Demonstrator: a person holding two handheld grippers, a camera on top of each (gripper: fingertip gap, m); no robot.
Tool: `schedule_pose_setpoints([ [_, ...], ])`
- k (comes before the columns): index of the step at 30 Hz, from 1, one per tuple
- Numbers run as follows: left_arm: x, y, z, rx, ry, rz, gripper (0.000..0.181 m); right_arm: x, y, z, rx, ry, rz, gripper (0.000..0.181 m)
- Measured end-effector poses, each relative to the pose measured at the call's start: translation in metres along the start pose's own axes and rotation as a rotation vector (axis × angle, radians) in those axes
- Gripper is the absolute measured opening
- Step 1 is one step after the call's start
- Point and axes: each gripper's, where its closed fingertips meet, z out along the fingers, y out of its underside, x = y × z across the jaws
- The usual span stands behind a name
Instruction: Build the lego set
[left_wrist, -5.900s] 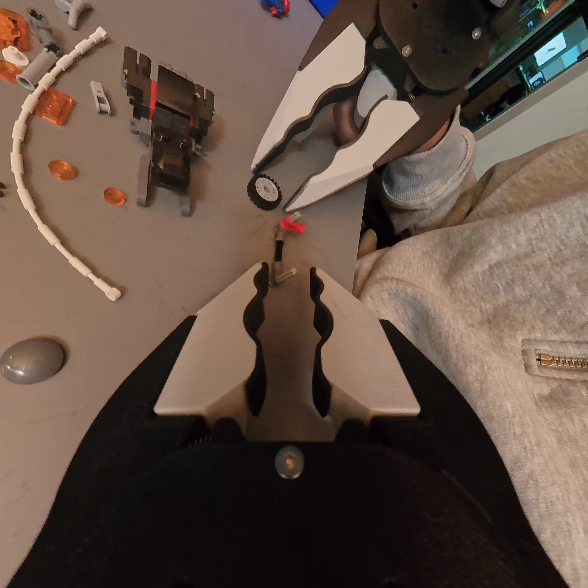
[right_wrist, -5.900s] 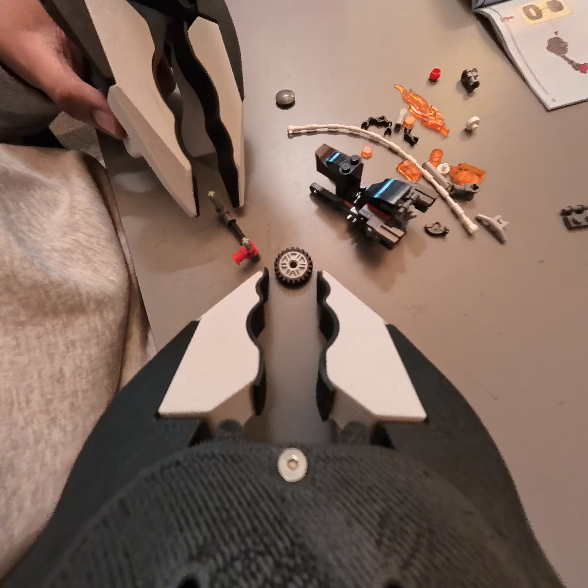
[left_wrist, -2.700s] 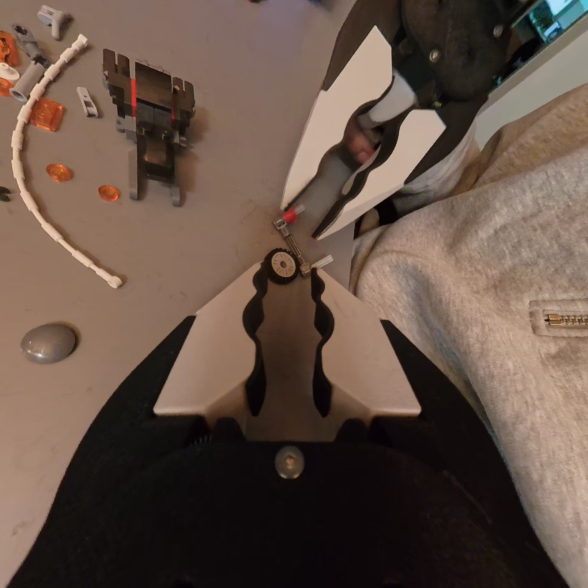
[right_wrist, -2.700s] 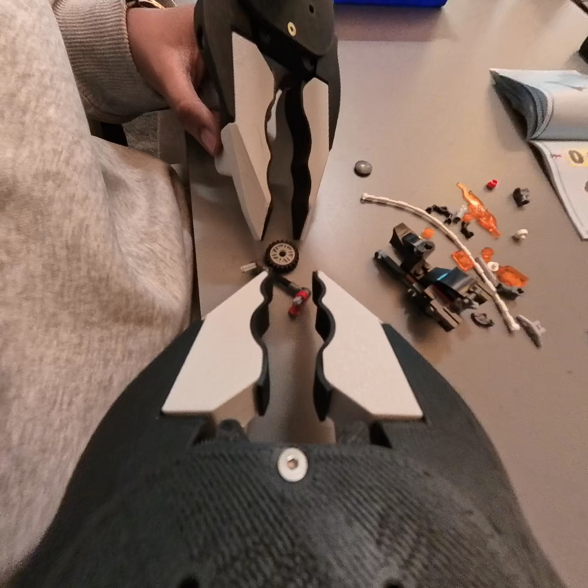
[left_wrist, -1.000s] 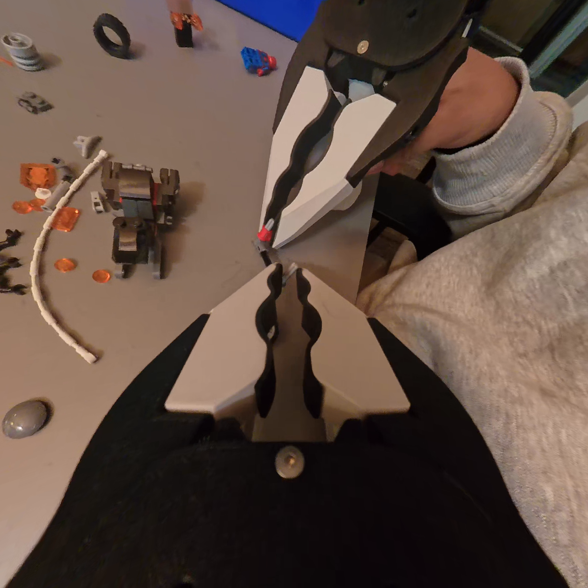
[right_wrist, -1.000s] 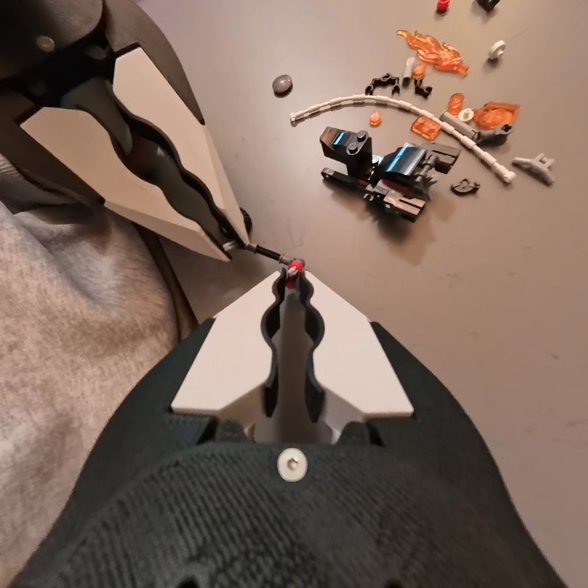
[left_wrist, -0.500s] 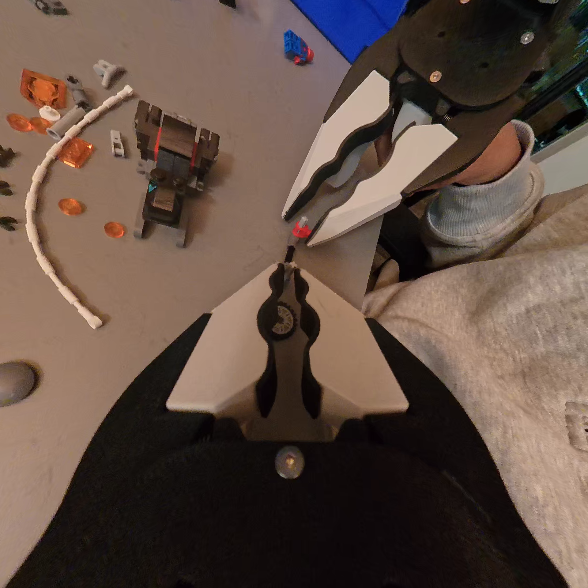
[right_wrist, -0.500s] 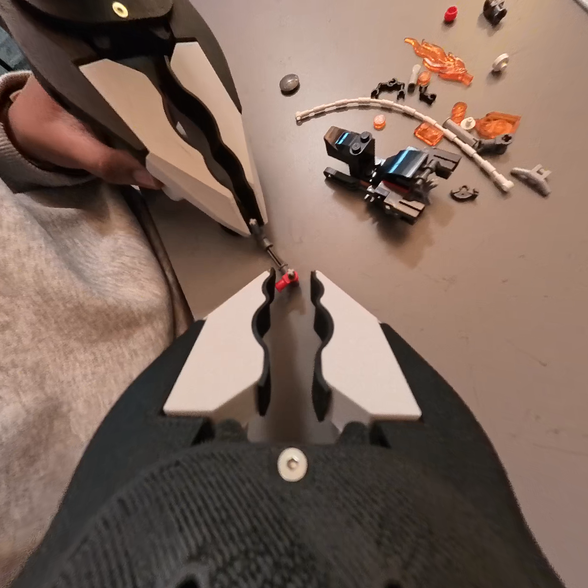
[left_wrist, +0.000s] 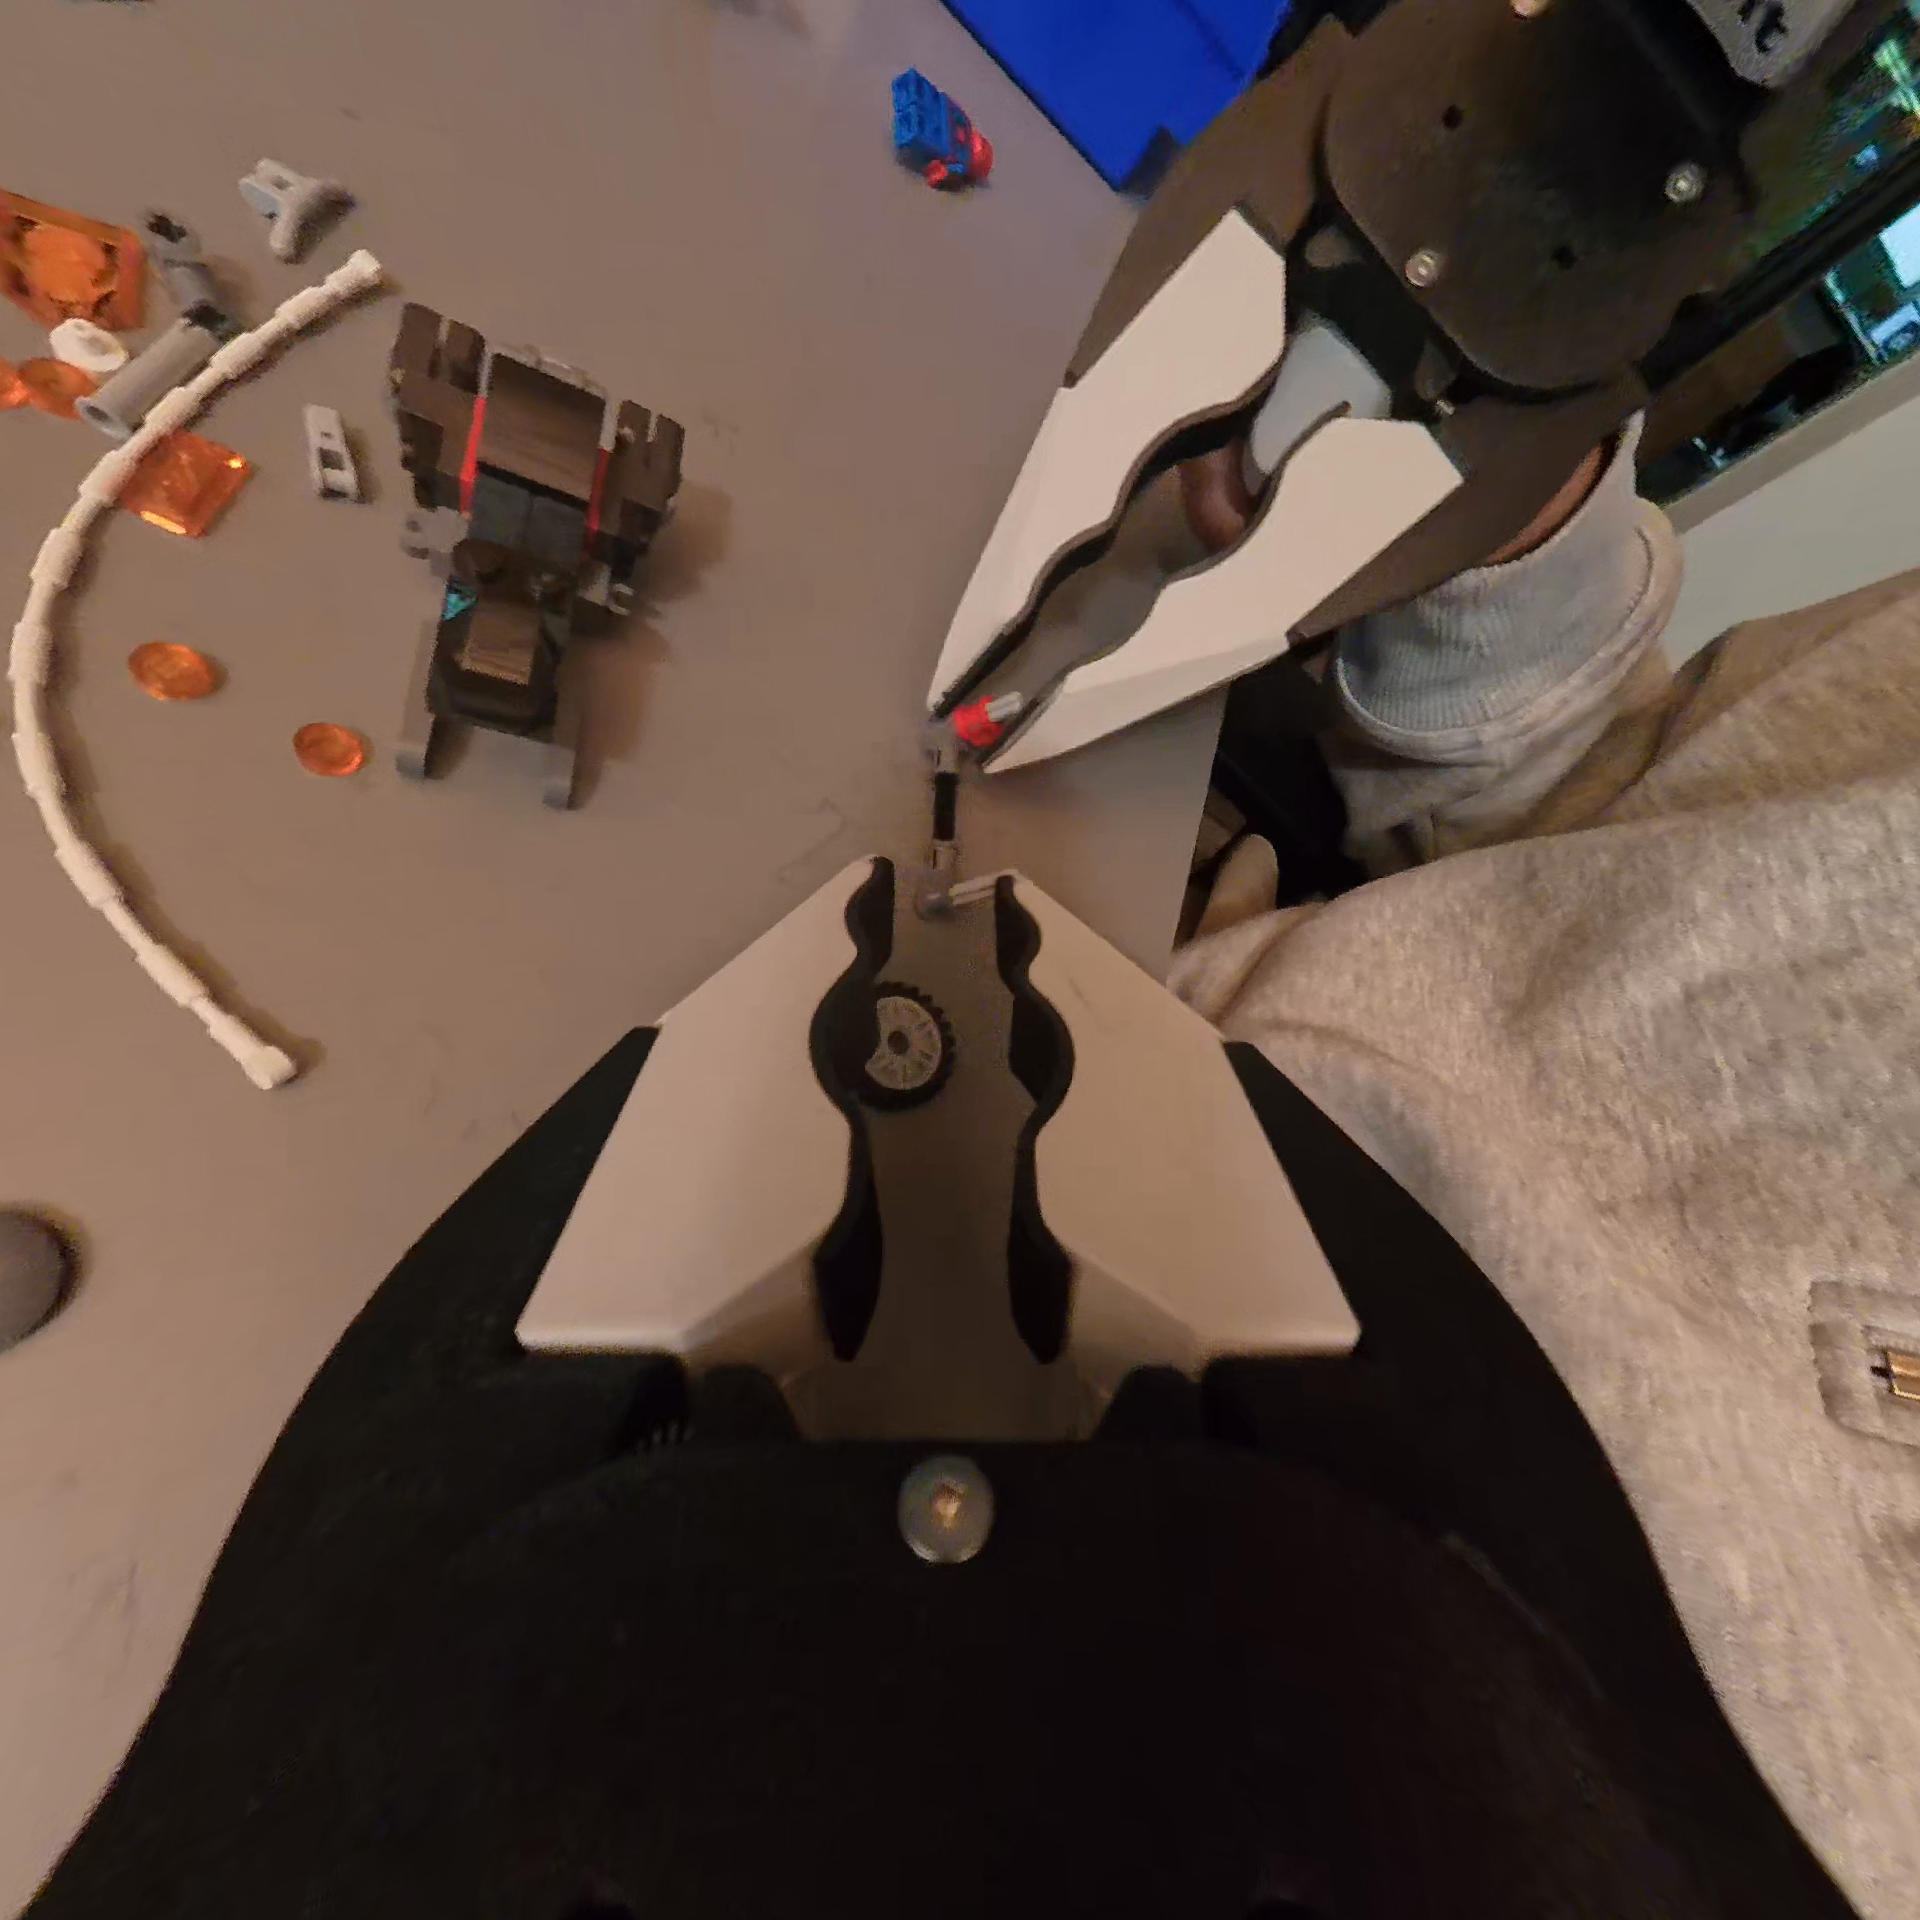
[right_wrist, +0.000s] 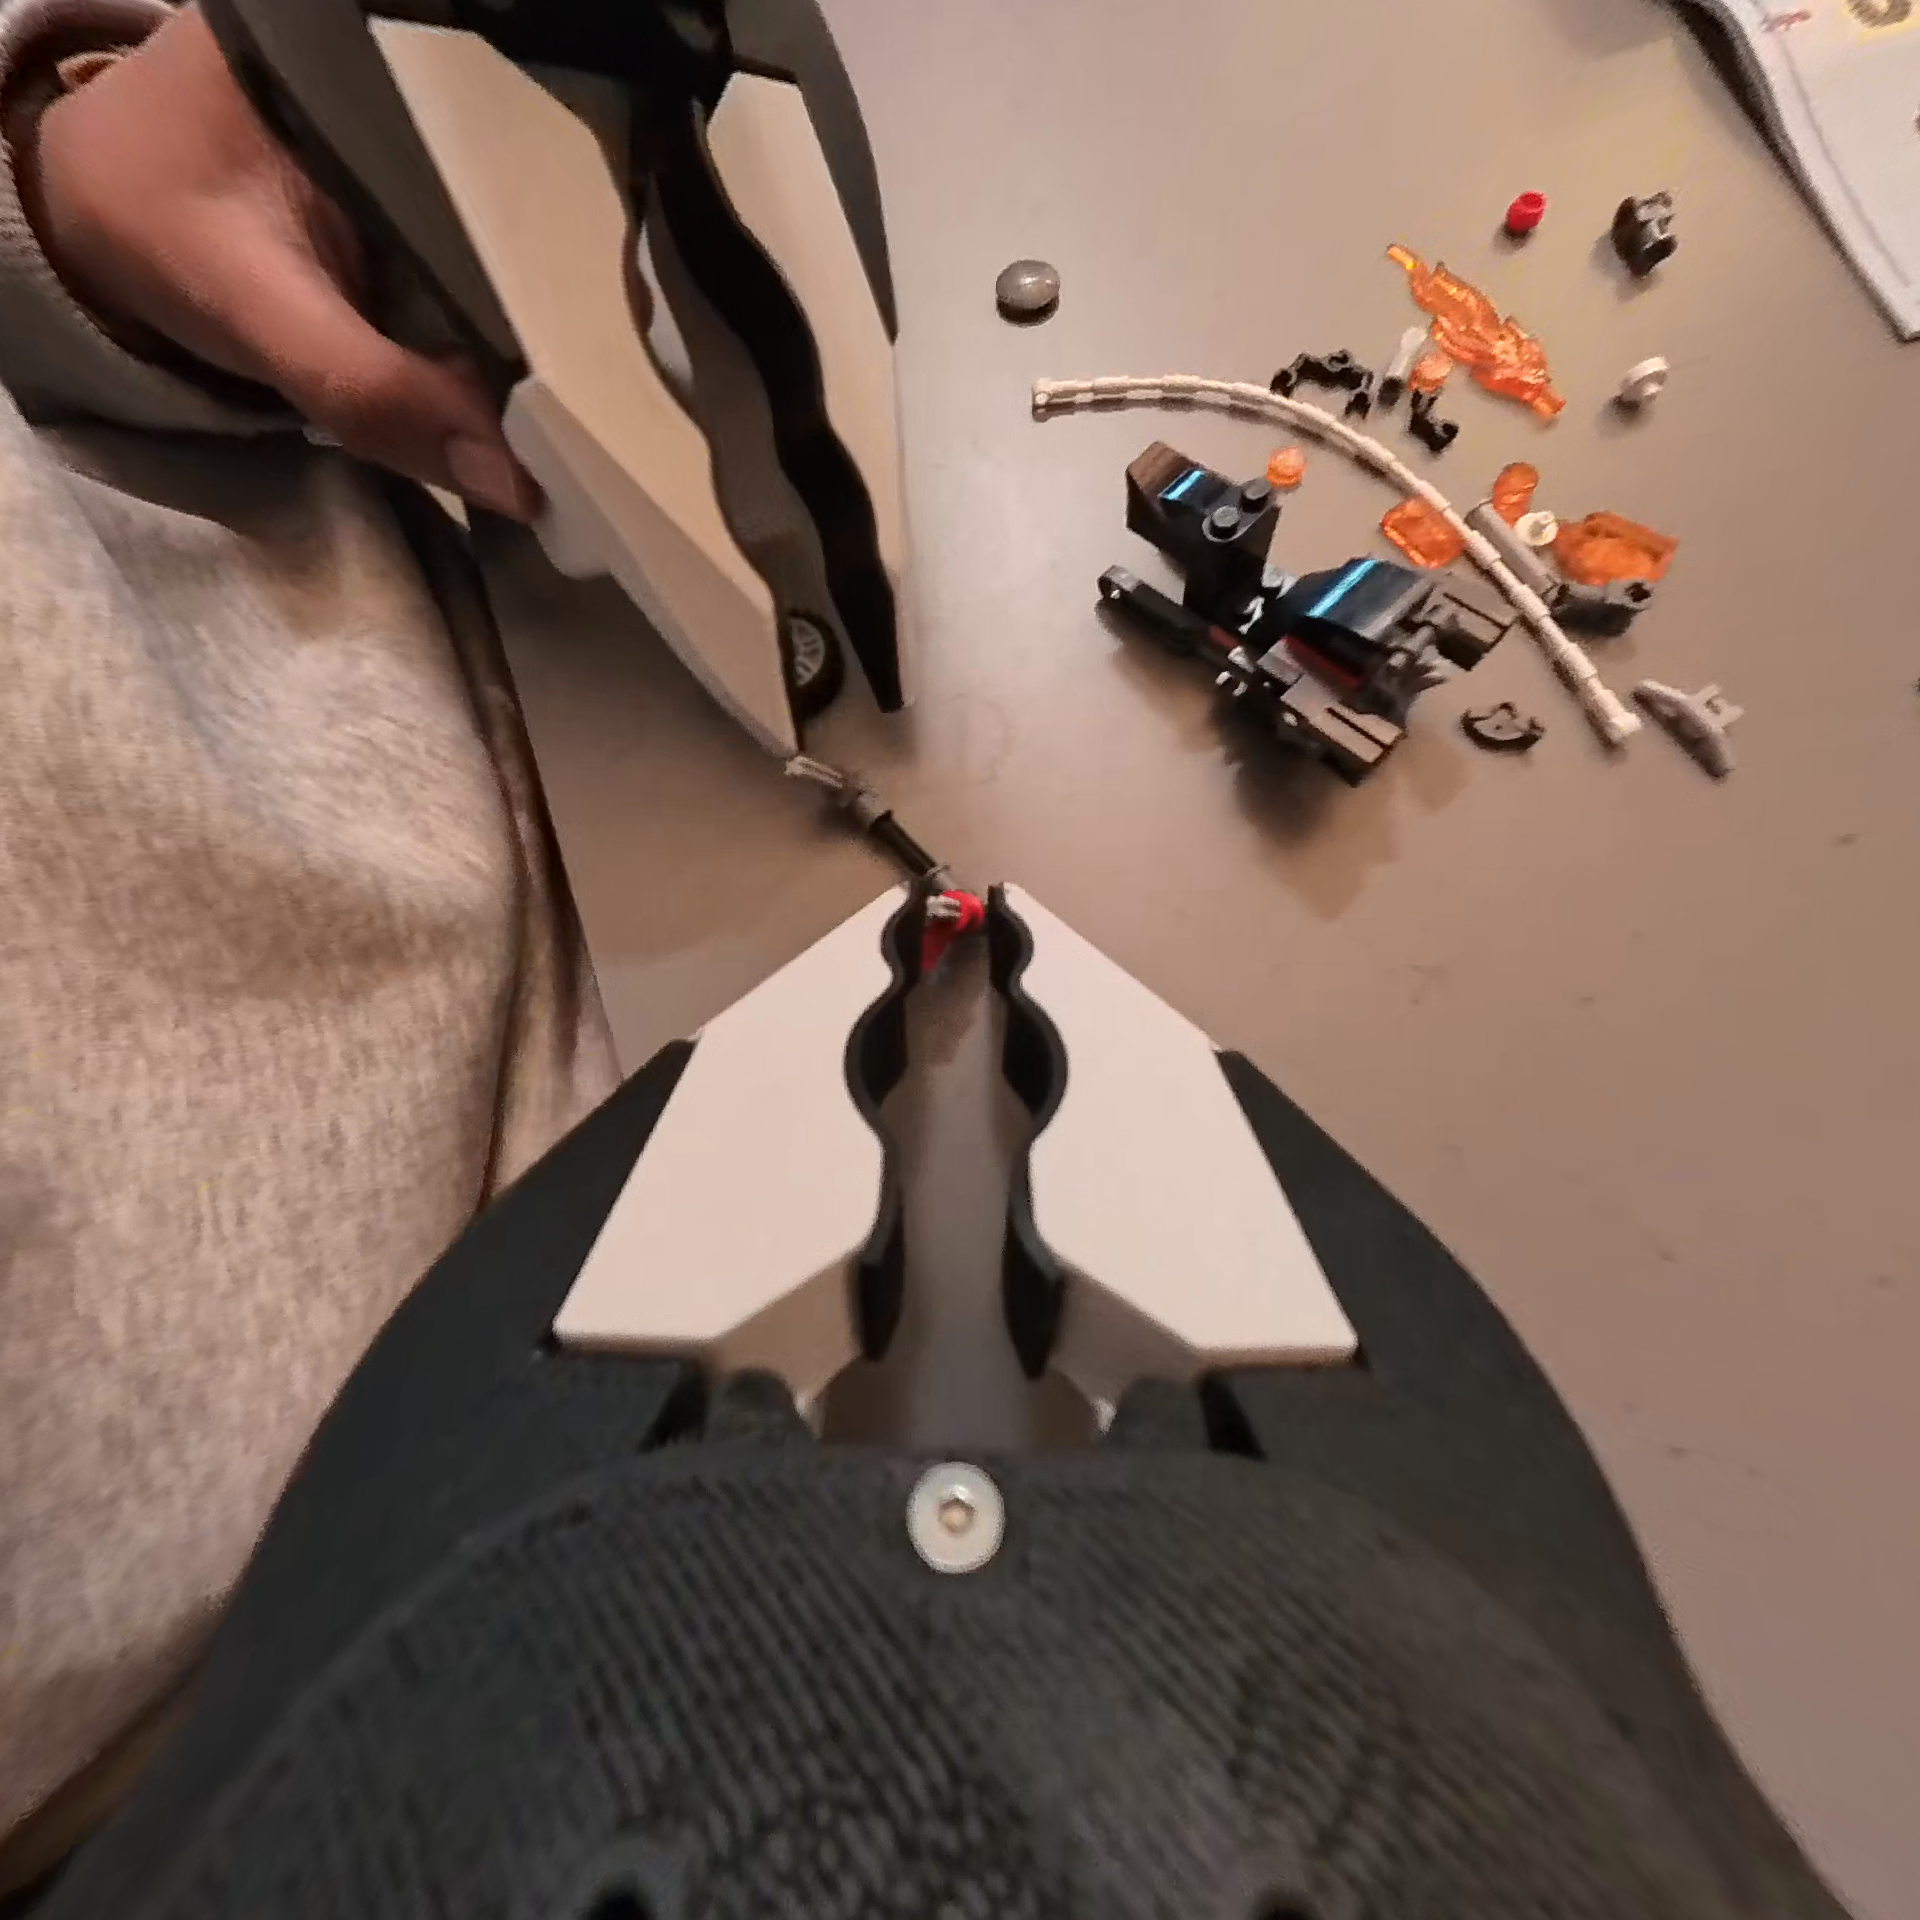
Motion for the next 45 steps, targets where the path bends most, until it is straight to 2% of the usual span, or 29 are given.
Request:
schedule_pose_setpoints([
  [8,0.01,0.007,0.006,-0.058,0.007,0.09,0.026,0.002,-0.001,0.004,0.011,-0.029,0.103,0.009],
  [13,0.003,0.008,0.007,-0.064,-0.035,0.071,0.015,-0.002,-0.003,0.004,0.029,-0.073,0.138,0.013],
  [17,0.001,0.006,0.005,-0.047,-0.024,0.042,0.006,-0.006,-0.001,0.005,0.014,-0.079,0.106,0.024],
  [21,0.001,0.006,0.005,-0.047,-0.02,0.034,0.005,-0.007,0.002,0.005,-0.001,-0.063,0.039,0.031],
  [30,0.001,0.006,0.005,-0.048,-0.029,0.046,0.004,-0.008,0.004,-0.001,0.017,-0.066,-0.03,0.027],
  [36,0.004,0.006,0.005,-0.049,-0.018,0.063,0.009,-0.011,0.009,-0.004,0.003,-0.086,-0.057,0.012],
  [39,0.004,0.006,0.005,-0.051,-0.024,0.07,0.009,-0.007,0.011,-0.005,-0.004,-0.063,-0.071,0.013],
  [45,0.004,0.006,0.005,-0.051,-0.026,0.072,0.009,-0.006,0.003,-0.003,0.068,-0.045,-0.161,0.027],
])
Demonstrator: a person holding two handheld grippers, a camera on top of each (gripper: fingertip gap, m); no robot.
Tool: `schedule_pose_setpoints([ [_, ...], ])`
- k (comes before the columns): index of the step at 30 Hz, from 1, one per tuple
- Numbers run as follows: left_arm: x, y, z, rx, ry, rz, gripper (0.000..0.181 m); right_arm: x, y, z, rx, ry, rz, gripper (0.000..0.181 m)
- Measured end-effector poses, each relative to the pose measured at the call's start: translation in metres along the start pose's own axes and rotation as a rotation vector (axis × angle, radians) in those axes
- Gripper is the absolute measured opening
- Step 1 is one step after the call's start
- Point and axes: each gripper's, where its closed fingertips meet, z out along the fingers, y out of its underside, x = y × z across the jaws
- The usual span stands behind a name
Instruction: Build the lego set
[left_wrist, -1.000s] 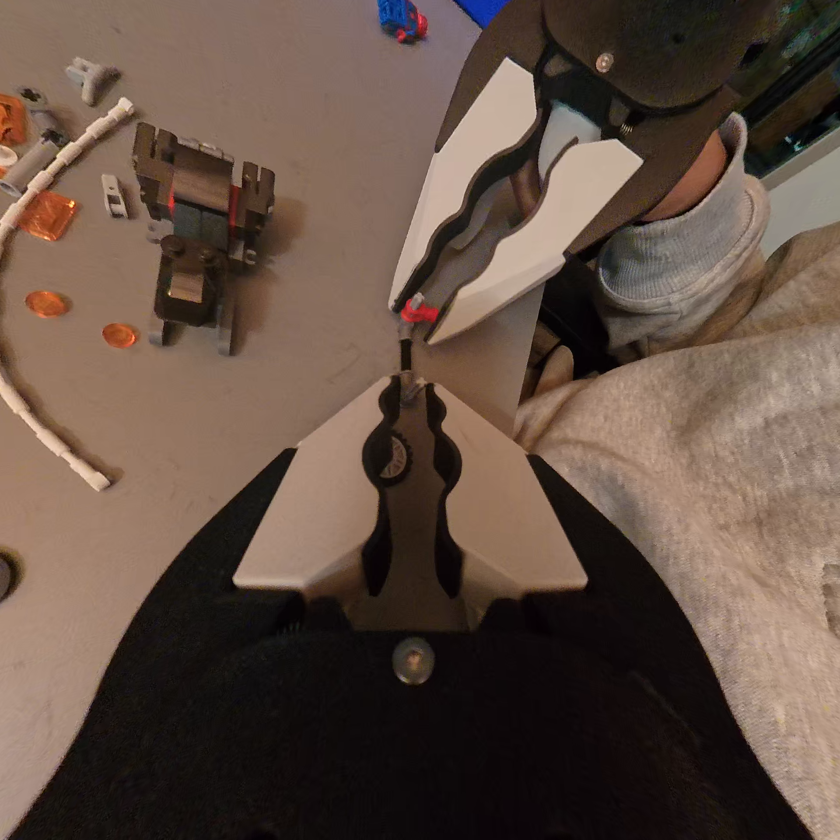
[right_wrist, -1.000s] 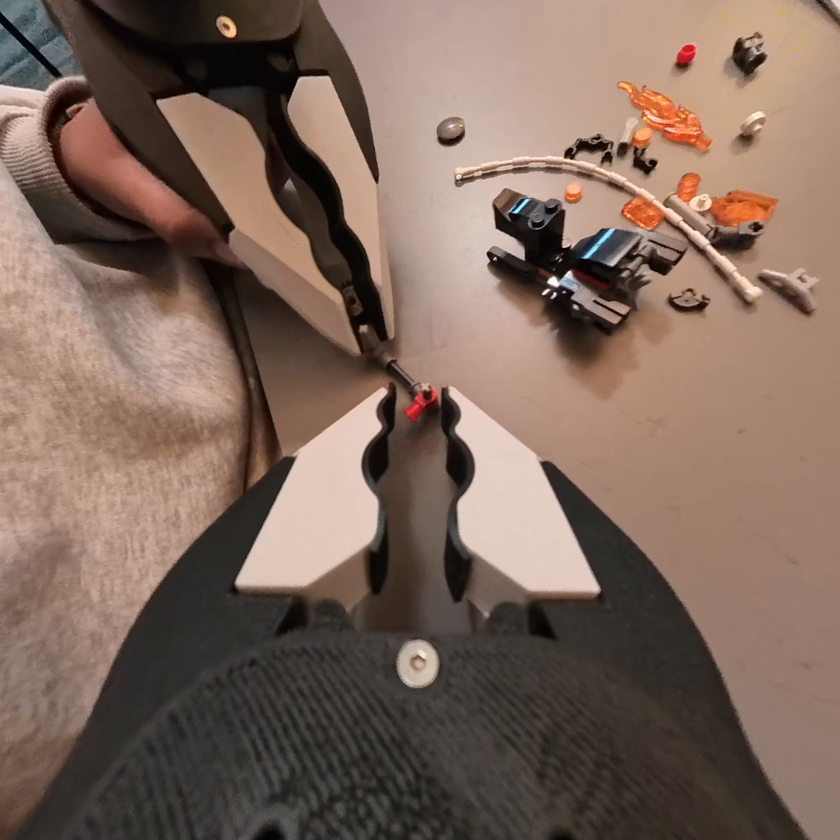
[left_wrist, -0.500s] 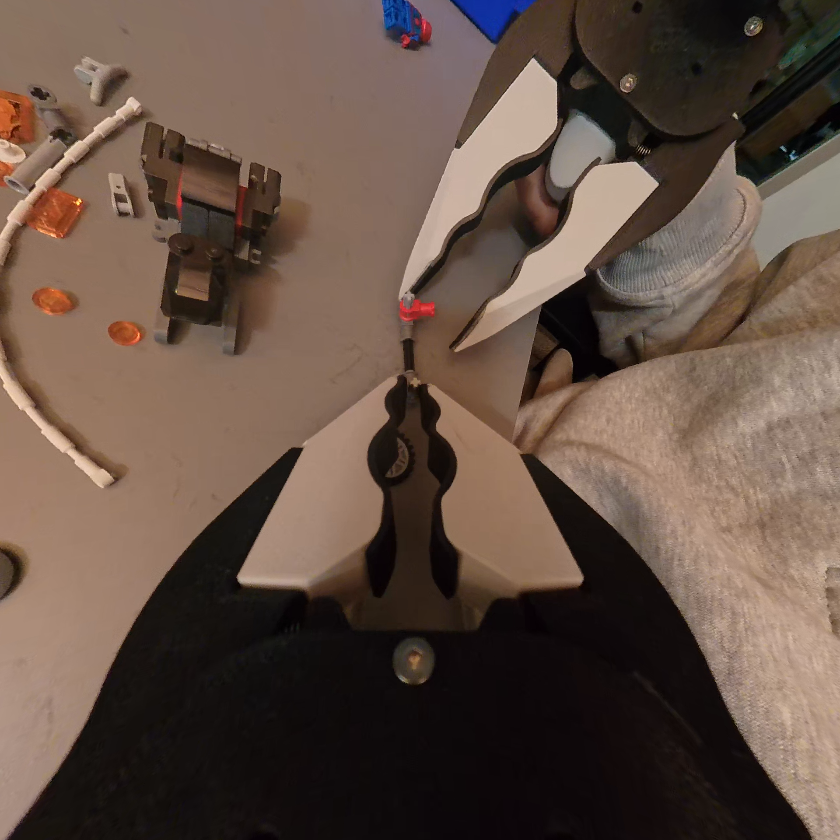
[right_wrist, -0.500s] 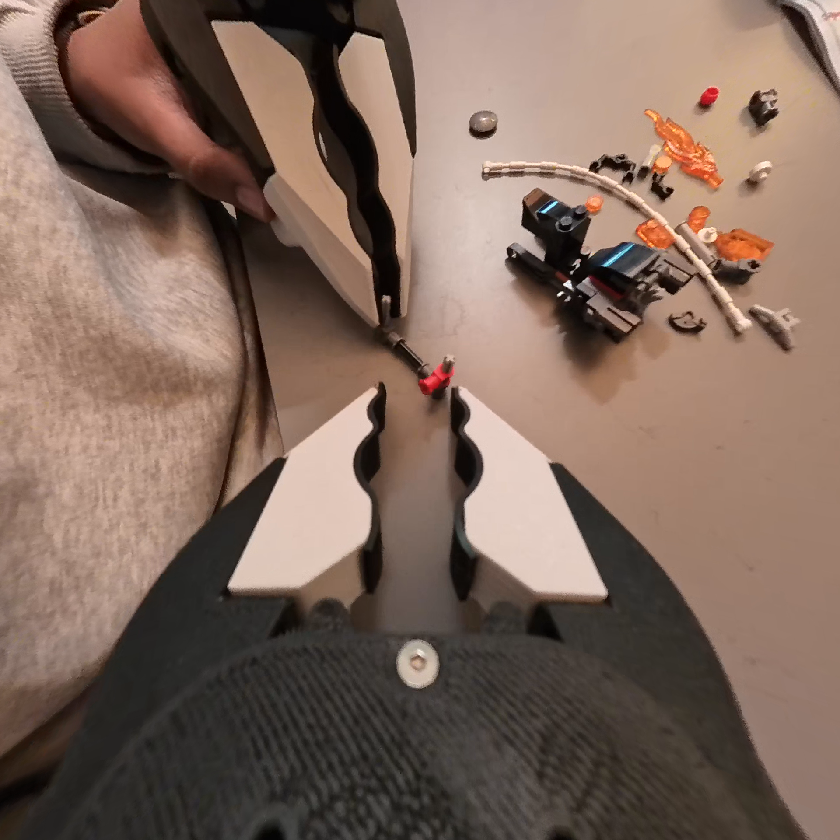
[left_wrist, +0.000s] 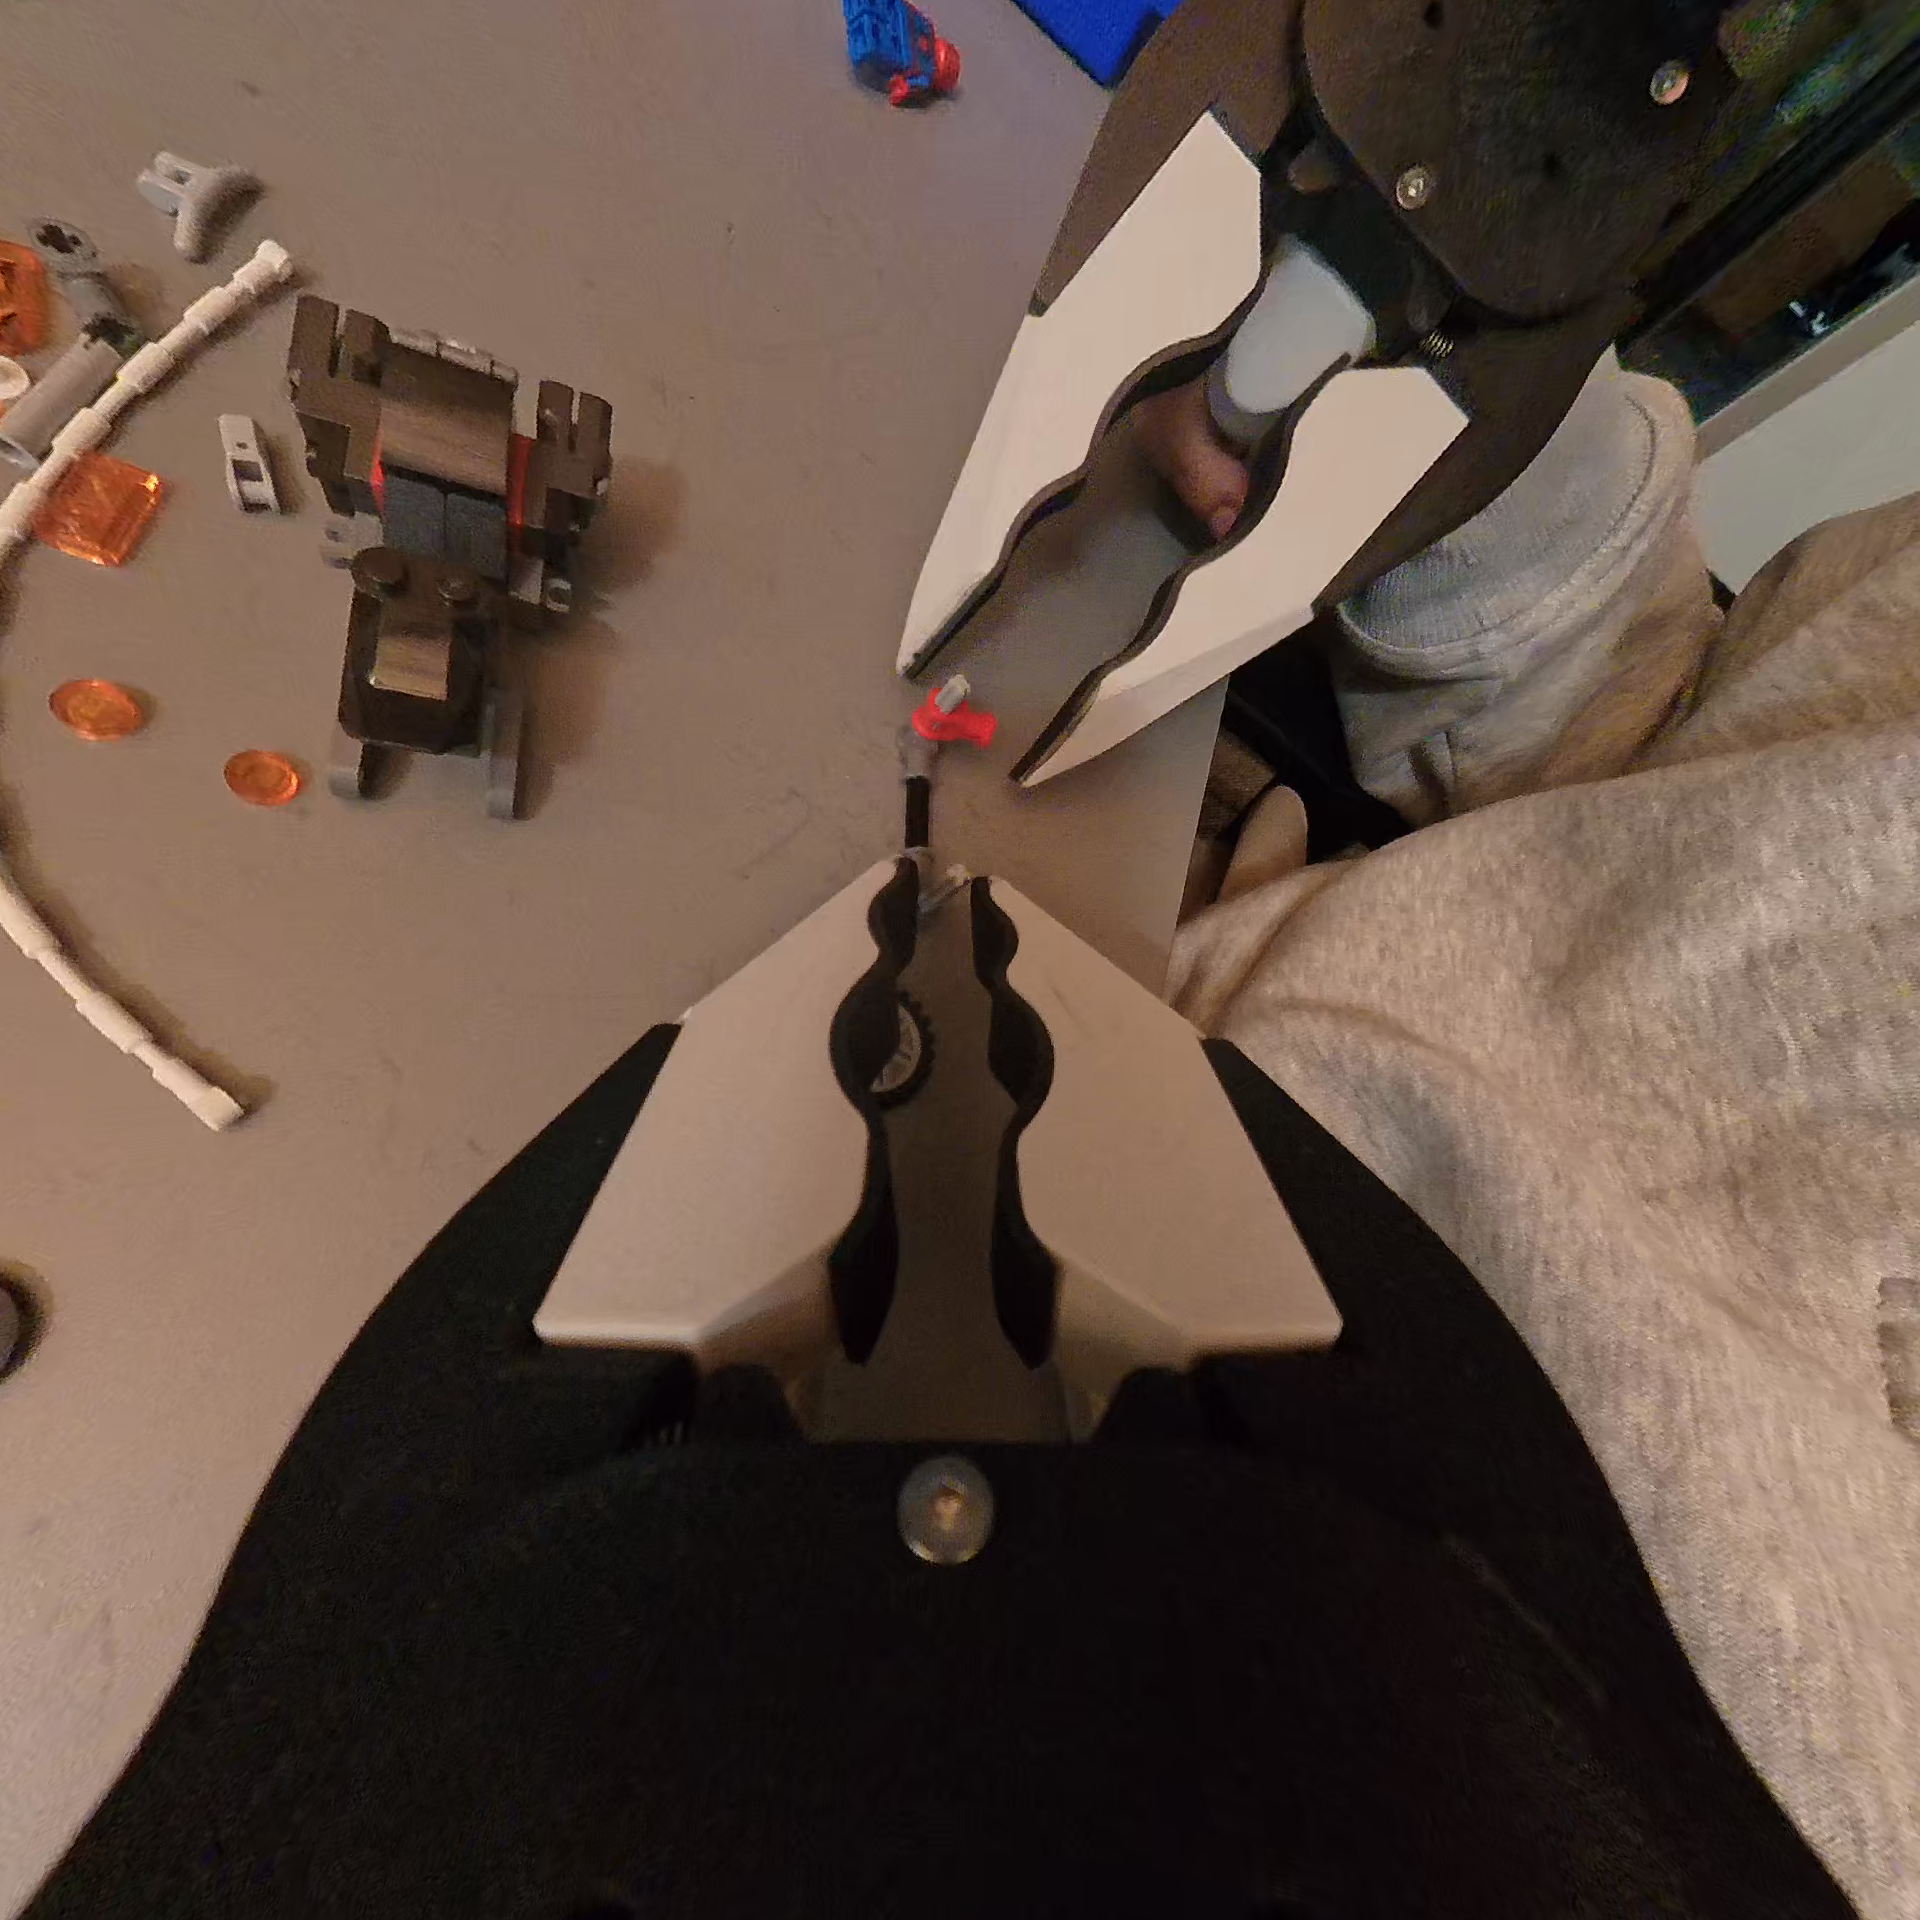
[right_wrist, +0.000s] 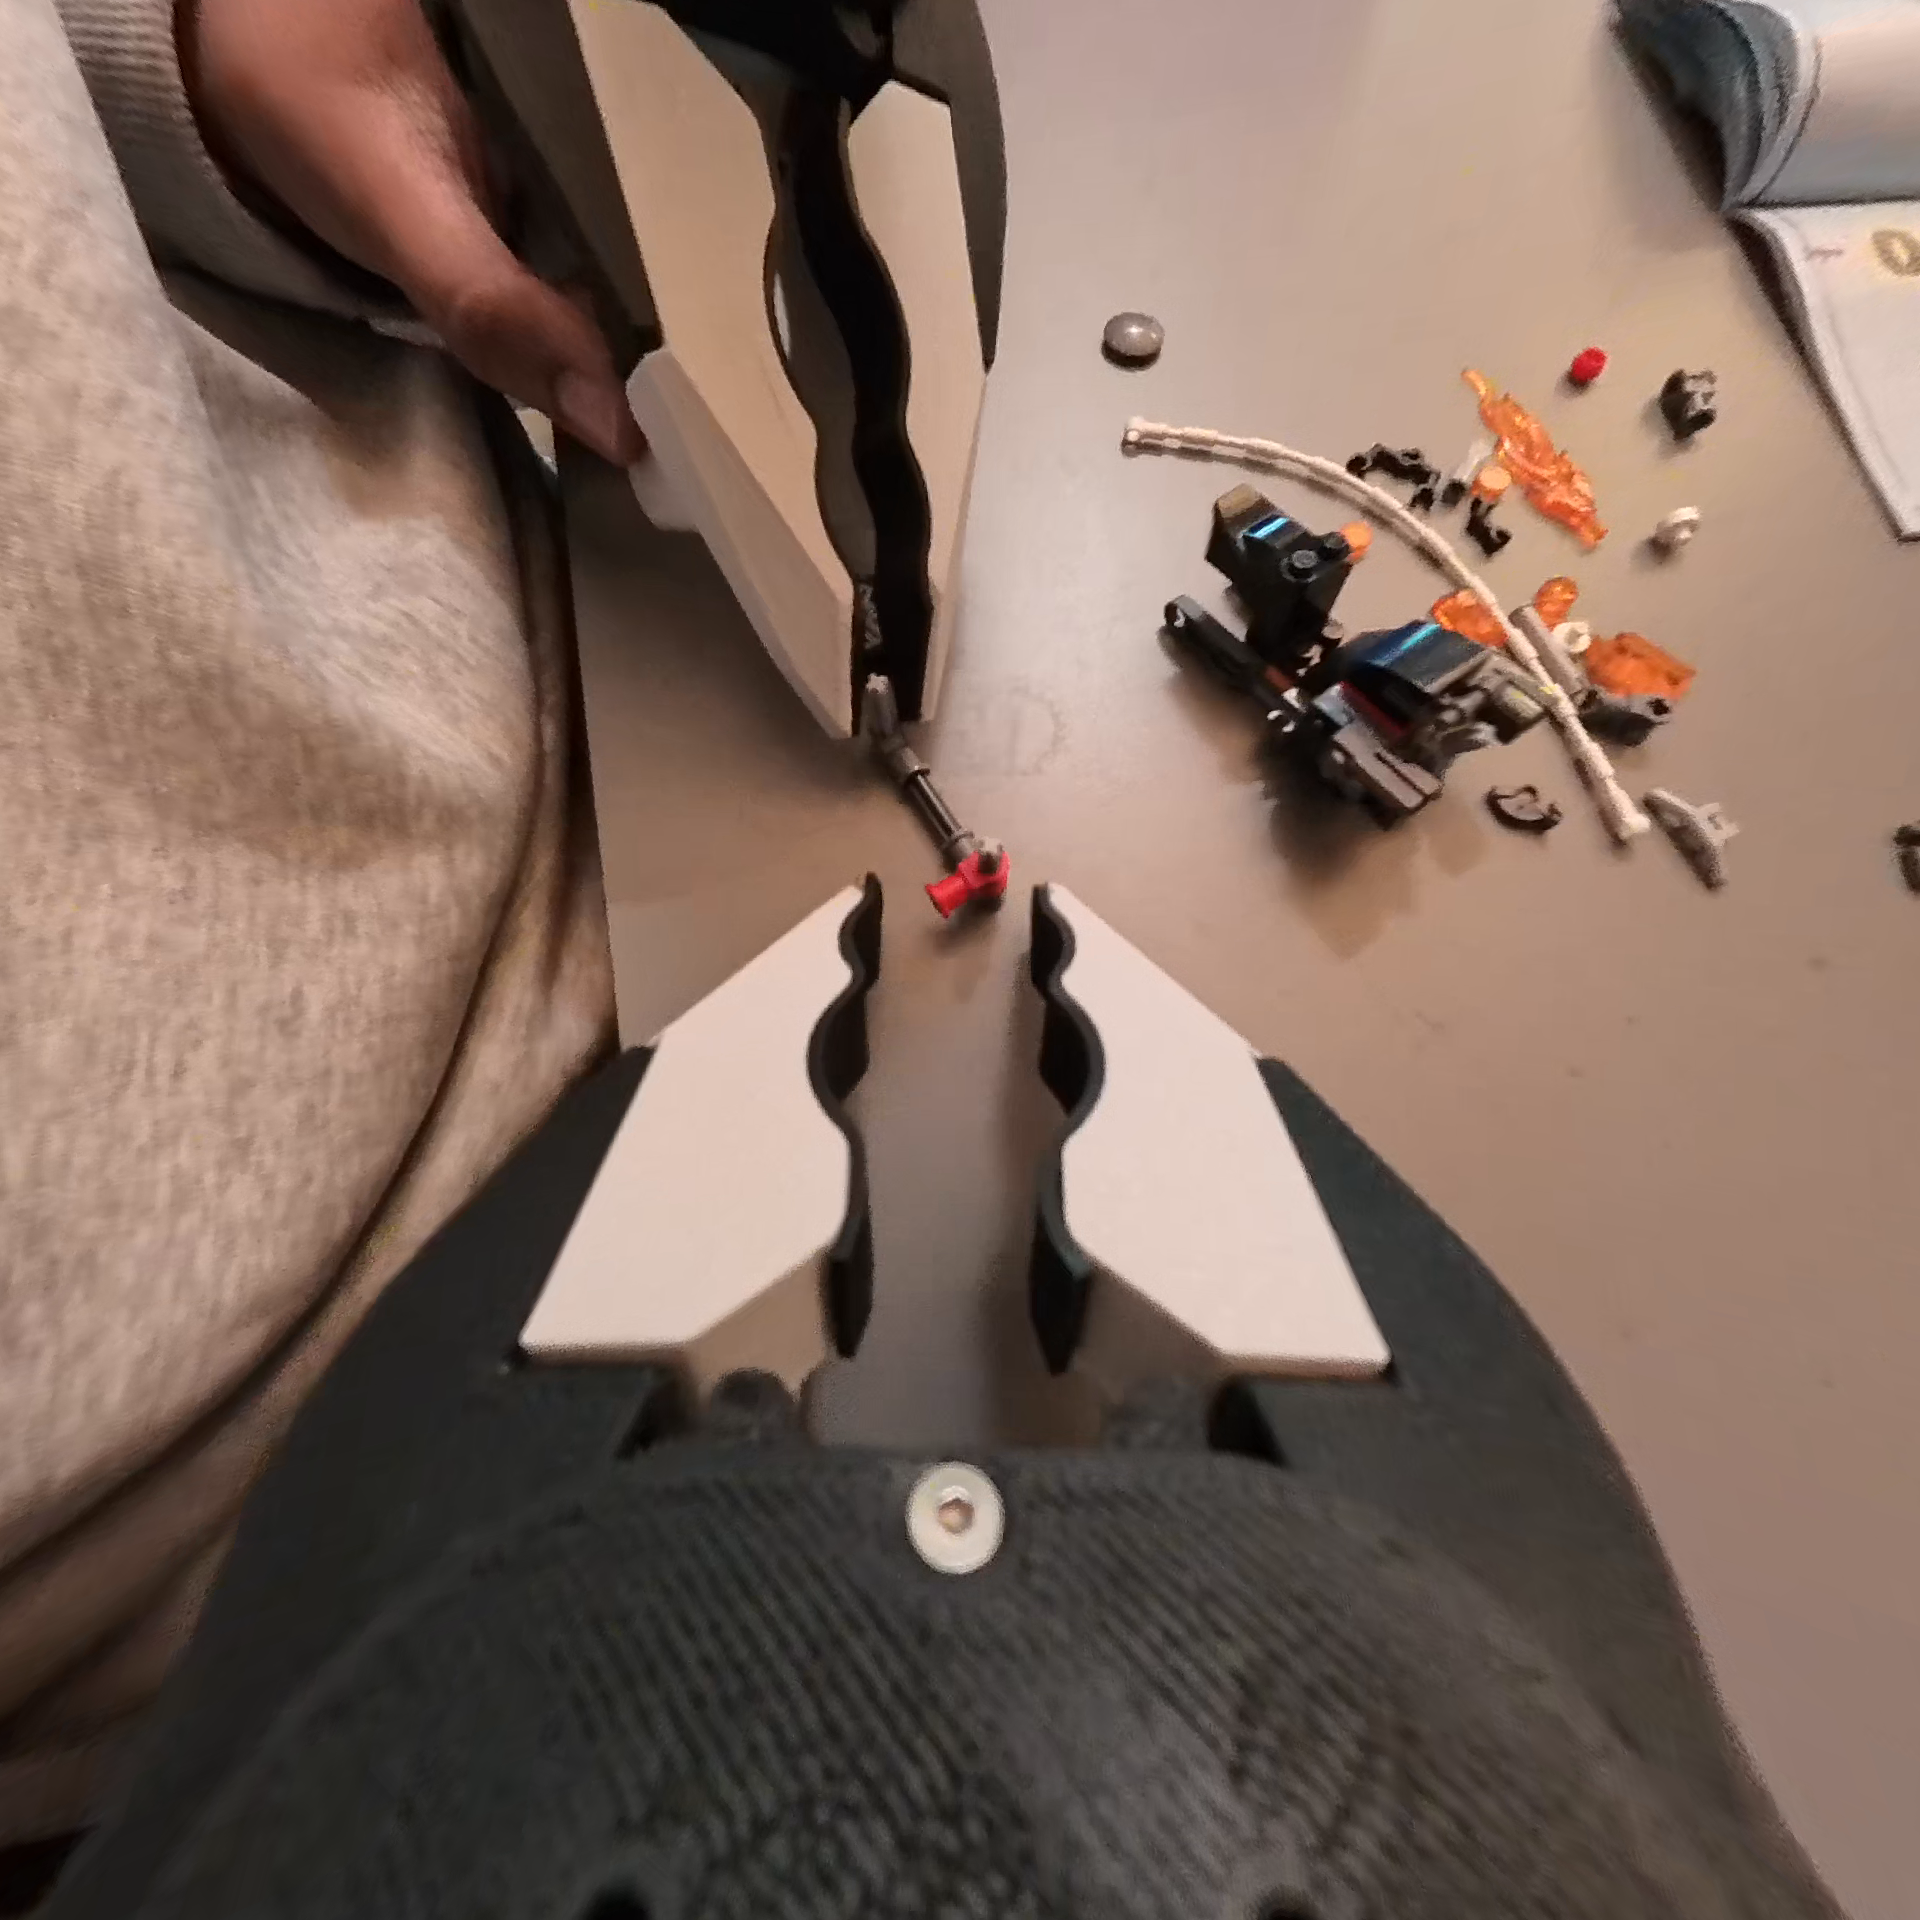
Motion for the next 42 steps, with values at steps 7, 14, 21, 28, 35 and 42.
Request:
schedule_pose_setpoints([
  [7,0.0,0.001,0.0,-0.004,-0.001,-0.001,0.009,-0.003,0.0,0.005,-0.016,0.013,-0.066,0.03],
  [14,-0.002,0.0,-0.001,0.005,-0.007,-0.017,0.009,-0.009,0.001,0.004,-0.022,-0.017,-0.077,0.02],
  [21,-0.004,0.0,-0.002,0.013,-0.008,-0.037,0.009,-0.015,0.001,0.003,-0.017,-0.046,-0.098,0.015],
  [28,-0.004,0.001,-0.002,0.011,-0.004,-0.032,0.01,-0.016,0.002,0.004,-0.019,-0.049,-0.097,0.023],
  [35,-0.003,0.001,-0.003,0.01,0.001,-0.028,0.012,-0.015,-0.003,0.006,-0.003,-0.037,-0.094,0.019],
  [42,-0.008,0.0,-0.022,0.032,-0.039,0.038,0.029,-0.015,-0.003,0.007,-0.008,-0.027,-0.096,0.014],
])
